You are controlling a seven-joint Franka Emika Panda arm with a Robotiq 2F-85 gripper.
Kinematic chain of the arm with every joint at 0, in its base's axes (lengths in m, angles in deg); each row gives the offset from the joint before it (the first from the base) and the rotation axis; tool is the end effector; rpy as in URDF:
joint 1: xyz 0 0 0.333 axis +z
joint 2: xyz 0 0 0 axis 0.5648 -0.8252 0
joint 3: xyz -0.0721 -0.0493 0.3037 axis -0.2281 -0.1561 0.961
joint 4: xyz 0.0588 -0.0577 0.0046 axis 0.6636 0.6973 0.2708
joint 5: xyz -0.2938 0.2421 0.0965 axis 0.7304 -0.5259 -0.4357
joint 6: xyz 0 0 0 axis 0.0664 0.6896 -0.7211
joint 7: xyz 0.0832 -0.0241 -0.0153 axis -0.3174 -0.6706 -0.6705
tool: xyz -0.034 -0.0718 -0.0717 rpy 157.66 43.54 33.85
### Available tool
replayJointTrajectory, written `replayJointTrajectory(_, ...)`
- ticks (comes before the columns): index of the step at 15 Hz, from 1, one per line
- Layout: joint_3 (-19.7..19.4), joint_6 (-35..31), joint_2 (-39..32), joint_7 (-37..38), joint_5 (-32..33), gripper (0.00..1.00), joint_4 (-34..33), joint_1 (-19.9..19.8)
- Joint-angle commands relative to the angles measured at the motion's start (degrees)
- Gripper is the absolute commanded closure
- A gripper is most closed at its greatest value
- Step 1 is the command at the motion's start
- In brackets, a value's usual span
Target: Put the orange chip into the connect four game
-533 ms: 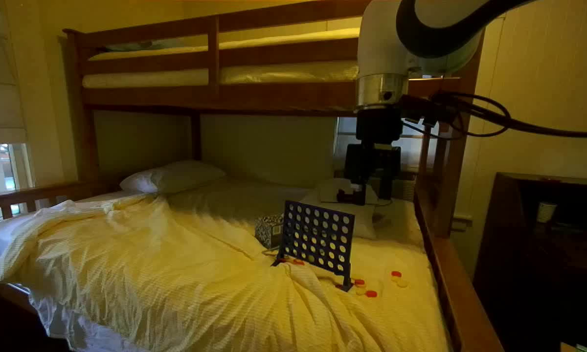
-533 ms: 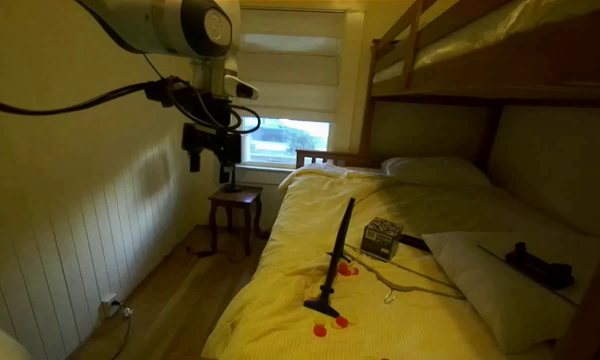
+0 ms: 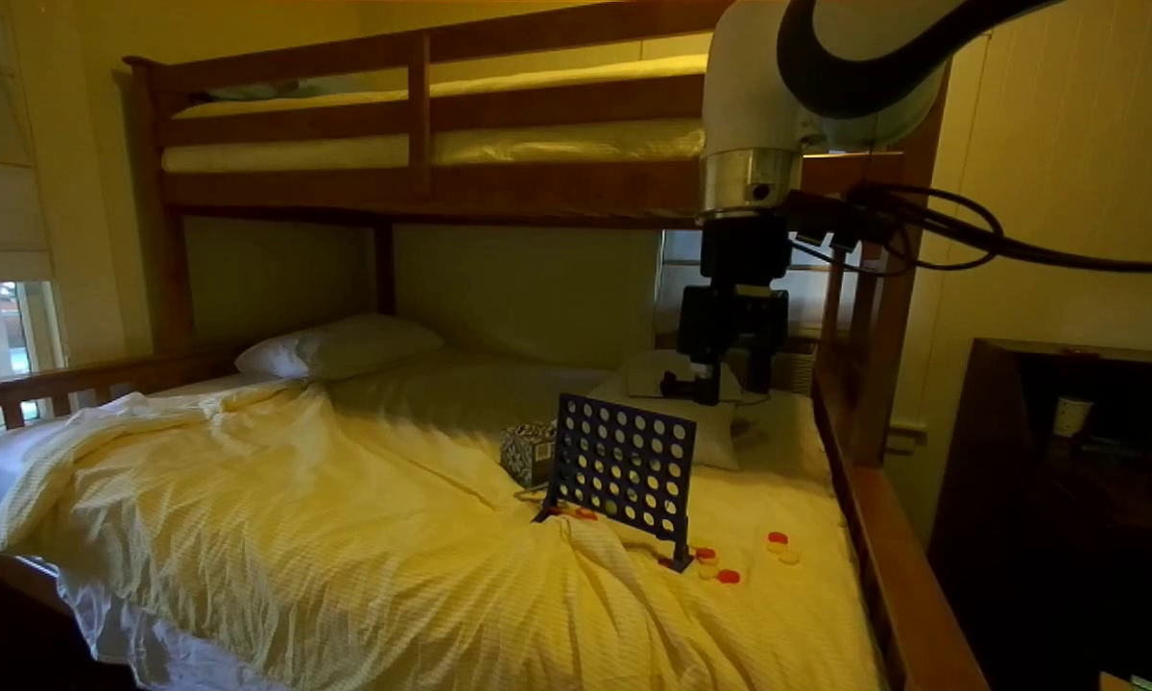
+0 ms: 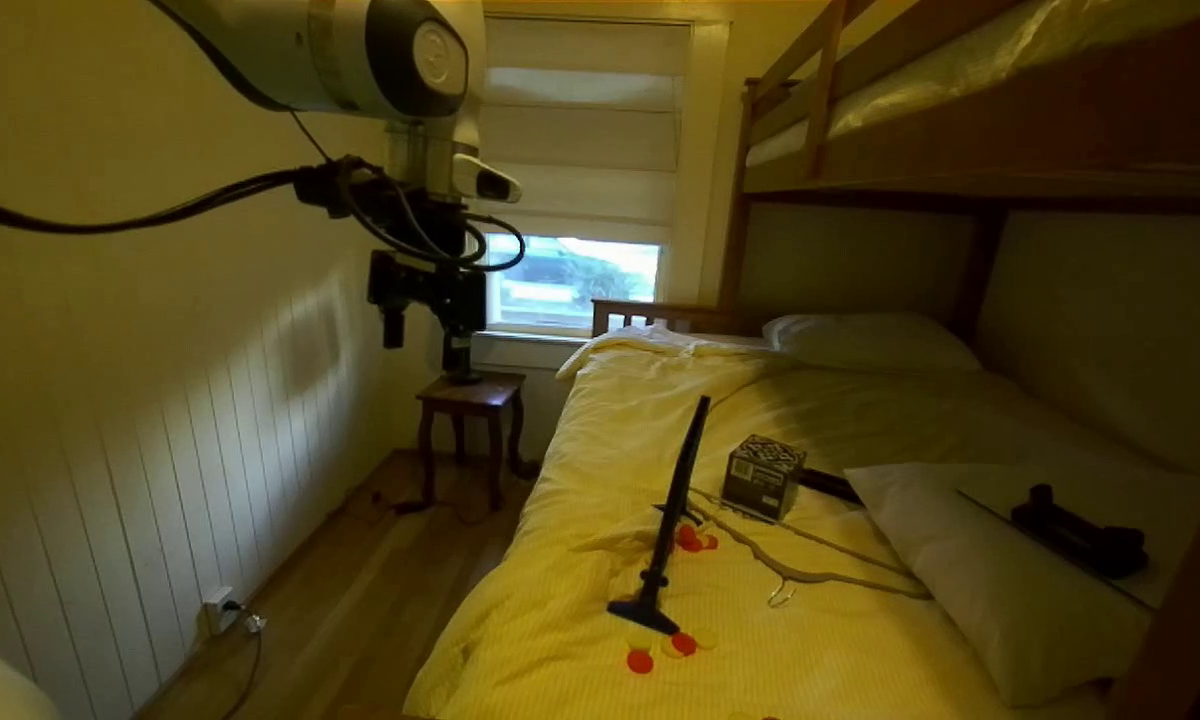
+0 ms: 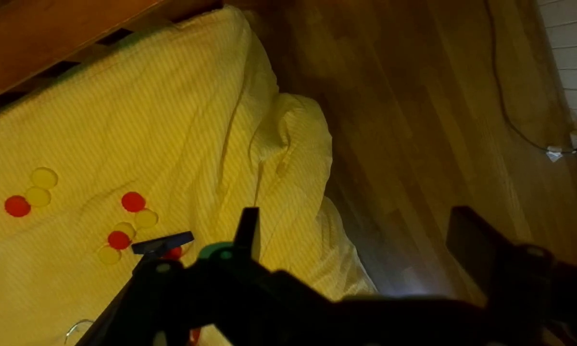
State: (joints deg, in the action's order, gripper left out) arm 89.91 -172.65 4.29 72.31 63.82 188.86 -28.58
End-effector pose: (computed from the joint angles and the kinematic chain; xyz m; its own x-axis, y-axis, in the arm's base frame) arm 0.4192 0.1467 0.4998 0.9972 -0.0573 -0.0477 -0.0588 -0.9978 -0.0321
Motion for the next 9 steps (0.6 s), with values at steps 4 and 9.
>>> replayJointTrajectory(4,-4.8,-6.2,-1.8,-7.0,3.6,0.0,7.6,-2.7)
replayJointTrajectory(9,-8.8,-19.1,-6.4,-16.4,8.8,0.0,12.7,-4.7)
